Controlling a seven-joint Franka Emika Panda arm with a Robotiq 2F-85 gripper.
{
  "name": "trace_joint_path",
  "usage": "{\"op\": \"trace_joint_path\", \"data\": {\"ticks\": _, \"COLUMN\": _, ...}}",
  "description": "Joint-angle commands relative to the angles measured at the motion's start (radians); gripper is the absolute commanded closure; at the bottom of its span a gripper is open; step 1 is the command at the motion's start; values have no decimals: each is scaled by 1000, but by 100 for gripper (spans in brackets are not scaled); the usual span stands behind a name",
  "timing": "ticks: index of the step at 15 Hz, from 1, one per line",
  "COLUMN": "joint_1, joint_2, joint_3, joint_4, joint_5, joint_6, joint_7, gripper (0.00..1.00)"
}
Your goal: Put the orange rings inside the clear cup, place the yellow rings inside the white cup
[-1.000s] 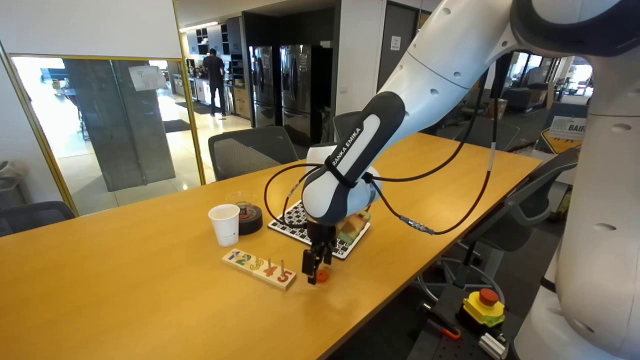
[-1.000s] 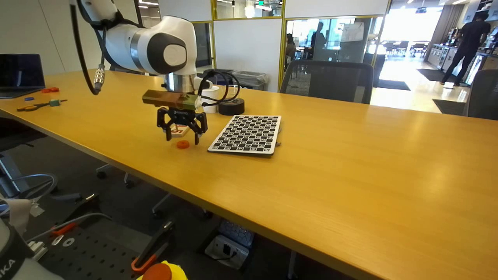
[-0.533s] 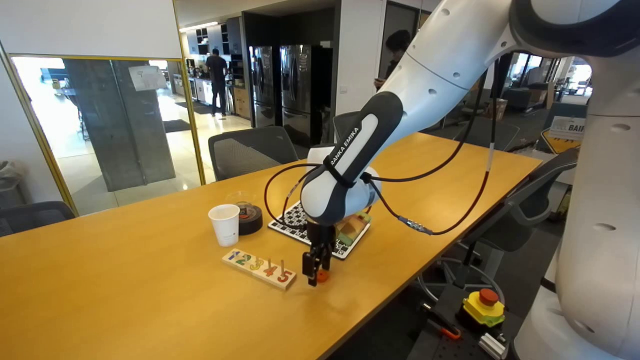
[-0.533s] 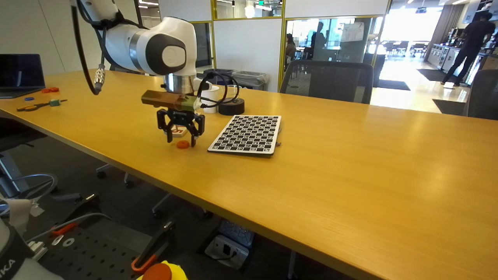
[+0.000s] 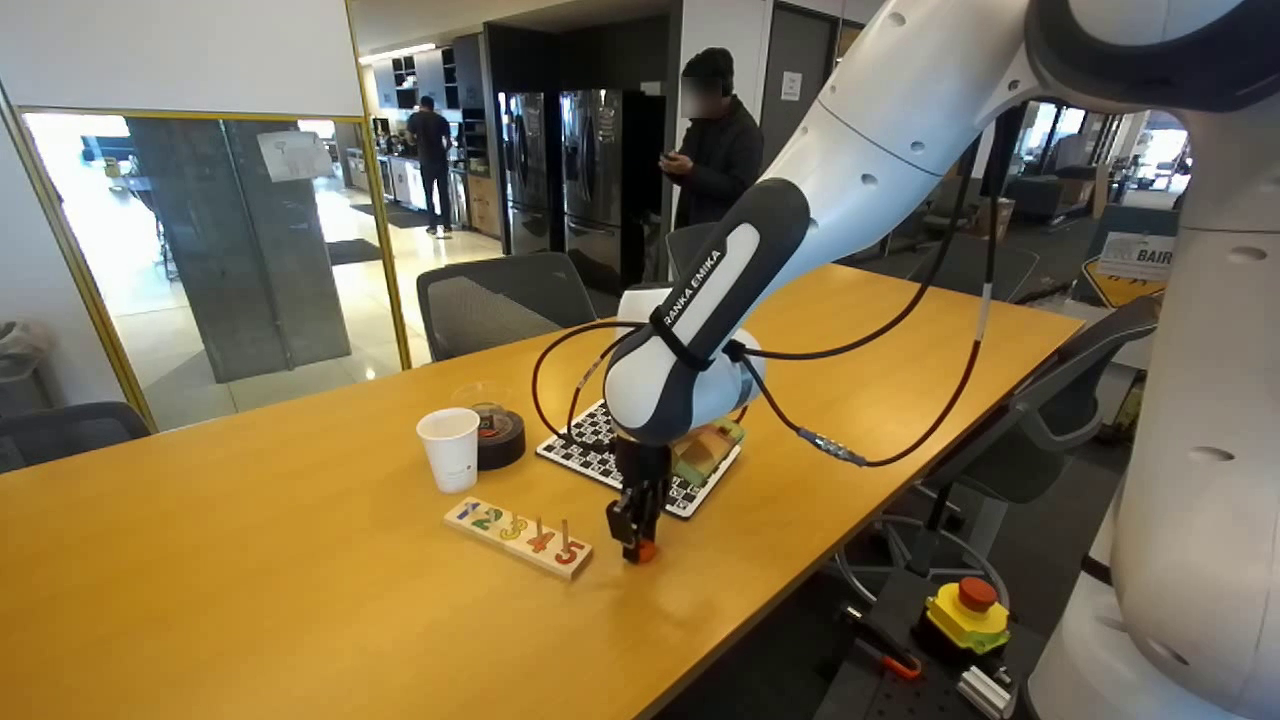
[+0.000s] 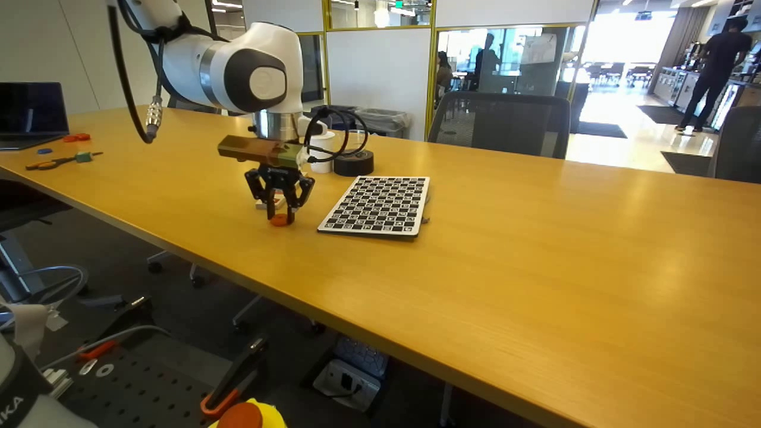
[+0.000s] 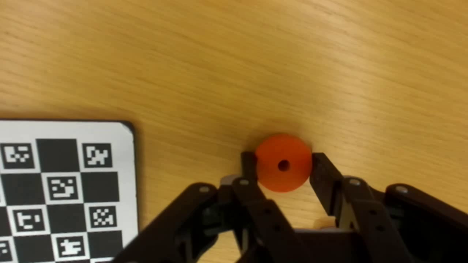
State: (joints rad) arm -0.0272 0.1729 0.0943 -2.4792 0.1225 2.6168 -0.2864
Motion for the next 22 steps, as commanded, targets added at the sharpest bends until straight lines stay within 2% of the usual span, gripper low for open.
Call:
{"op": "trace_joint_path", "data": {"ticks": 1, "joint_1": 11, "joint_2": -36, "joint_3": -37, "joint_4": 24, "joint_5": -73, "joint_6": -1, "joint_7": 58, "gripper": 78}}
{"op": "trace_joint_path", "data": {"ticks": 4, "joint_1": 2, "joint_2": -44, "joint_3": -72, "joint_4": 107, "joint_5": -152, "joint_6": -14, "joint_7": 79, "gripper": 78}}
{"op": "trace_joint_path", "data": {"ticks": 9, "joint_1": -5, "joint_2": 44, "joint_3": -88, "joint_4": 355, "joint_5": -151, "joint_6": 12, "joint_7": 53, "gripper": 78}}
{"op": "trace_joint_path", "data": {"ticks": 16, "joint_1": -2, "joint_2": 246, "joint_3": -39, "joint_4": 703, "joint_5": -131, "joint_6": -48, "joint_7": 20, "gripper": 78}}
{"op": "trace_joint_path", "data": {"ticks": 22, "joint_1": -4, "joint_2": 374, "joint_3": 2, "joint_4": 896, "joint_5": -133, "joint_6": -106, "joint_7": -11, "gripper": 78}}
